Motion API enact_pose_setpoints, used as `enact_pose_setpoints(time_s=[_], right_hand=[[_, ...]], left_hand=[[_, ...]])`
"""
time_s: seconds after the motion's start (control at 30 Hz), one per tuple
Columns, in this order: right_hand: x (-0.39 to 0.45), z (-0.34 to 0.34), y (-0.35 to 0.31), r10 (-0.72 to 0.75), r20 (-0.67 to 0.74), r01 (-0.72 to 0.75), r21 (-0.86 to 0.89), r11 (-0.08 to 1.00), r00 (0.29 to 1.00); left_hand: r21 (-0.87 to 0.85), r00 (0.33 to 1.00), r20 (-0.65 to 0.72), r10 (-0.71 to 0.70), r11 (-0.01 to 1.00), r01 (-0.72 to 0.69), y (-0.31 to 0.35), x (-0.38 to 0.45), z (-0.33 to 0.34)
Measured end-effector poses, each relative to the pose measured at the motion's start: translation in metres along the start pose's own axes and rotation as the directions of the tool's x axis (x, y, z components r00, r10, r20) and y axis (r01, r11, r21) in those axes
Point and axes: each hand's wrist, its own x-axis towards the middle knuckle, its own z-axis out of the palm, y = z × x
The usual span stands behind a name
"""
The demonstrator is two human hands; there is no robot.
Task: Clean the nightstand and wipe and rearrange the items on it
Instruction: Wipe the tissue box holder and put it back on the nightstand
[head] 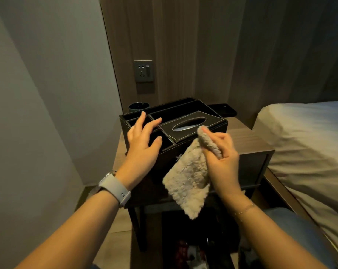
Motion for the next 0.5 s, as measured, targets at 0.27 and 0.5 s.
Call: enact_pose_setpoints(time_s=[0.27, 0.5], right_hand=[[0.017, 0.040, 0.042, 0.195, -0.426, -0.253, -0.084, 0.964, 0.884], [-0.092, 0.099, 0.056, -0.144, -0.067, 0.125, -0.231, 0.965, 0.987]], left_hand=[[-0.595, 0.852, -0.158, -0.499, 0.736, 0.321, -0.012, 0.007, 0.026], [-0.548, 0.855, -0.175, -0.488, 0.770, 0.328, -0.020, 0.013, 0.027]])
